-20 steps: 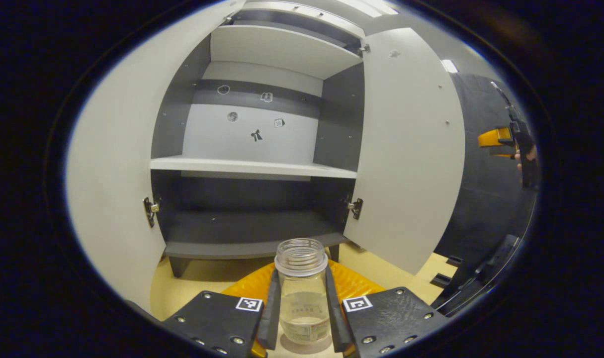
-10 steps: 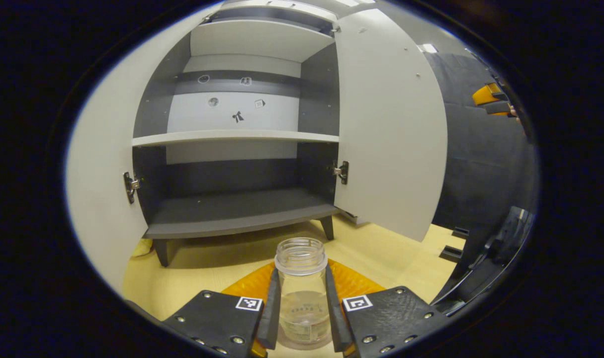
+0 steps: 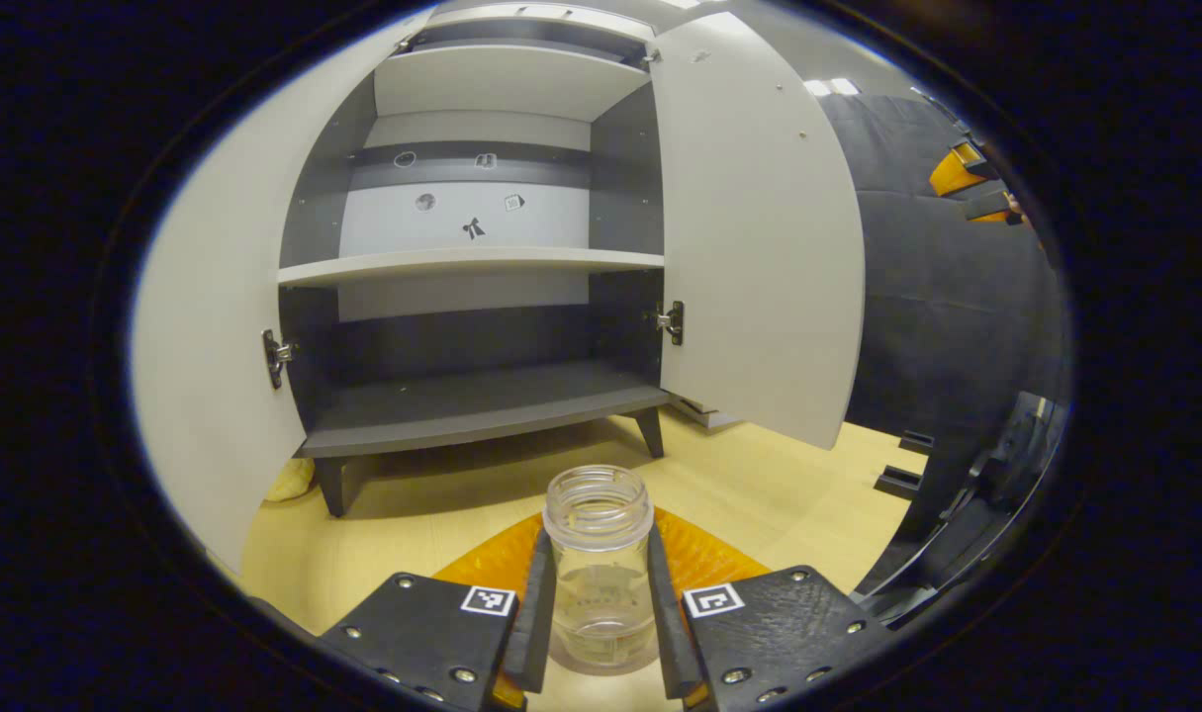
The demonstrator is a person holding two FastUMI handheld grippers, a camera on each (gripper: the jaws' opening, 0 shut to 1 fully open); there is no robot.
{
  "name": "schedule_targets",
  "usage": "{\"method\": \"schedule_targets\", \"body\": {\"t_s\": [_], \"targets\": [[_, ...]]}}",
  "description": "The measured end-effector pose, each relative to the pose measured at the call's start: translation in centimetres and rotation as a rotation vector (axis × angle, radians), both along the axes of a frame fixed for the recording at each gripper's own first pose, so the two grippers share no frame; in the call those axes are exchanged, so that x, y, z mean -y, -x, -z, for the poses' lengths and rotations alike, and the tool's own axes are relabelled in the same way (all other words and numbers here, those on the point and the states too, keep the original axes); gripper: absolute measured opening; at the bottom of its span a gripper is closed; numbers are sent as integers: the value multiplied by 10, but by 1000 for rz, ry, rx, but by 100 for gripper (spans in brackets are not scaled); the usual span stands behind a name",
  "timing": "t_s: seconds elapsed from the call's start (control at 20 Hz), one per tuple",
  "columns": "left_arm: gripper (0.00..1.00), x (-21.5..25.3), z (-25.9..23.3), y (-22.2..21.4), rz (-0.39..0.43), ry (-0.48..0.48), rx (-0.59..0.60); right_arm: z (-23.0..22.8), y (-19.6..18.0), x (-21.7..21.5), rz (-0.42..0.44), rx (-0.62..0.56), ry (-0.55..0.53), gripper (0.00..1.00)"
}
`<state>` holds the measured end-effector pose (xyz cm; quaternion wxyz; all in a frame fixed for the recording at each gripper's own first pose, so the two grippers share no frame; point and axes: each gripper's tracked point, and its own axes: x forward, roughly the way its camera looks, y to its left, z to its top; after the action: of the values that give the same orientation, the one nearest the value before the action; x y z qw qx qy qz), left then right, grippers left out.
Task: Grasp the bottle in the cabinet with the left hand and place it on the coaster, then close the right door with the right hand and the left door with the left hand.
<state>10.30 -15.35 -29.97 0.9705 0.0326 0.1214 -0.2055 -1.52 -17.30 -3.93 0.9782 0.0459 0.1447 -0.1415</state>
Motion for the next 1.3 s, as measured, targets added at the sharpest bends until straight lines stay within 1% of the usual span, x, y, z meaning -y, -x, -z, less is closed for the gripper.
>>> {"method": "schedule_targets", "body": {"t_s": [0.05, 0.1, 0.15, 0.2, 0.25, 0.3, 0.35, 0.4, 0.45, 0.5, 0.55, 0.6, 0.65, 0.7, 0.75, 0.8, 0.85, 0.9, 0.95, 1.0, 1.15, 1.2, 1.25, 1.3], "targets": [[46, 0, 1, 2, -2, 0, -6, 1, 1, -2, -2, 0, 2, 96], [48, 0, 1, 2, -3, -3, -14, 1, 2, -4, -3, -1, 5, 93], [50, 1, 1, 5, 11, 4, -22, 3, 4, -5, -5, -2, 11, 96], [66, 2, 1, 8, 18, 11, -26, 4, 5, -8, -8, -6, 18, 93], [82, 3, 1, 9, 24, 13, -39, 7, 7, -11, -14, -13, 23, 93], [97, 3, 0, 15, 31, 14, -51, 8, 9, -15, -20, -17, 28, 96], [98, 2, -5, 16, 33, 20, -43, 9, 12, -15, -23, -21, 33, 96], [96, 0, -11, 20, 29, 23, -37, 12, 13, -17, -25, -28, 34, 96], [96, -4, -18, 26, 22, 24, -40, 16, 14, -20, -27, -41, 22, 93], [98, -9, -29, 33, 13, 28, -32, 19, 12, -26, -38, -50, -1, 93], [98, -14, -44, 39, 5, 33, -14, 20, 8, -33, -53, -50, -21, 93], [98, -22, -59, 45, -12, 36, 8, 20, 2, -36, -66, -47, -33, 96], [97, -30, -75, 50, -38, 40, 24, 24, -3, -39, -79, -43, -37, 93], [96, -38, -91, 56, -69, 50, 39, 24, -12, -40, -92, -36, -33, 96], [94, -45, -110, 61, -100, 63, 55, 25, -21, -39, -106, -32, -27, 93], [96, -53, -126, 65, -129, 73, 71, 25, -29, -38, -116, -29, -28, 96], [94, -60, -144, 72, -166, 80, 85, 26, -37, -38, -127, -27, -40, 93], [97, -68, -163, 77, -202, 87, 99, 25, -44, -38, -134, -20, -57, 93], [97, -74, -182, 81, -228, 96, 114, 21, -52, -38, -142, -3, -74, 96], [97, -82, -201, 85, -260, 101, 135, 18, -61, -36, -148, 11, -82, 96], [97, -95, -259, 89, -353, 95, 215, 23, -85, -27, -173, 19, -73, 96], [96, -99, -277, 90, -378, 92, 240, 24, -92, -23, -182, 14, -68, 93], [96, -103, -294, 92, -404, 90, 266, 23, -98, -21, -192, 16, -65, 93], [96, -106, -309, 92, -424, 82, 286, 18, -104, -17, -202, 27, -62, 96]]}}
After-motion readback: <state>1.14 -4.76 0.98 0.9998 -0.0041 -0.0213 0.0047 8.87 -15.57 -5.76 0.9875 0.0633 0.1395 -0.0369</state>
